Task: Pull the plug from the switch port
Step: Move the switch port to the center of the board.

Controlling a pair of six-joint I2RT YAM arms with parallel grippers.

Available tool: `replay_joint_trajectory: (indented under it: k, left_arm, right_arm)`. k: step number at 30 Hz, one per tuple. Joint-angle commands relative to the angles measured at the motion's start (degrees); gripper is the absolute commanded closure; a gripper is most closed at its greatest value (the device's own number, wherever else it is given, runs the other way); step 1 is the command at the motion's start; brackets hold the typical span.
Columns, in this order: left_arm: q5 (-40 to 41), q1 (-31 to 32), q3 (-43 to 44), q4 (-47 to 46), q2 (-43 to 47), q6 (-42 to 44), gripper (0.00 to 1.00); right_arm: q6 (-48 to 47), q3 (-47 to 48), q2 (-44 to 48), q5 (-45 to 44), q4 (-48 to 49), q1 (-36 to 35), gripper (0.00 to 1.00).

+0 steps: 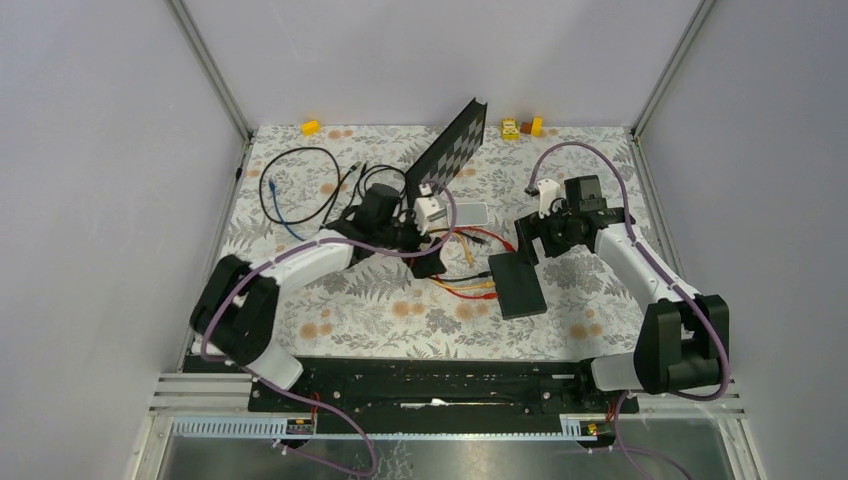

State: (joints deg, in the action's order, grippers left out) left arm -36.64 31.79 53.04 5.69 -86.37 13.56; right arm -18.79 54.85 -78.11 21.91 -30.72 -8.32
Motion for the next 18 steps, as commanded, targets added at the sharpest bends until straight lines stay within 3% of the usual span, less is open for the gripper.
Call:
replay_joint_trajectory:
  k: [1, 6, 9, 12, 18]
  left_arm:
    - [-0.7, 4.1, 8.1, -2.8, -8.0, -6.8, 0.02]
    - [-4.4, 6.9, 17.7, -2.8, -19.3, -16.0, 0.09]
    - [-6.9, 8.1, 22.6, -2.8, -24.9, -20.7, 0.2]
    - [-8.3, 8.9, 25.0, -4.8, -28.6, -25.1, 0.29]
    - [-11.7, 9.7, 27.8, -9.4, -34.0, -31.6, 0.38]
  right_arm:
    - [5.7, 2.7, -2.5, -1.0, 3.5, -0.4, 0.04]
    - [7.6, 3.7, -5.1, -1.2, 5.2, -0.4, 0.05]
    - [8.6, 3.7, -6.5, -1.2, 5.9, -0.4, 0.06]
    - [9.1, 2.7, -7.3, -1.6, 7.0, -0.3, 0.07]
    - [8.9, 1.5, -8.7, -1.4, 8.2, 0.9, 0.07]
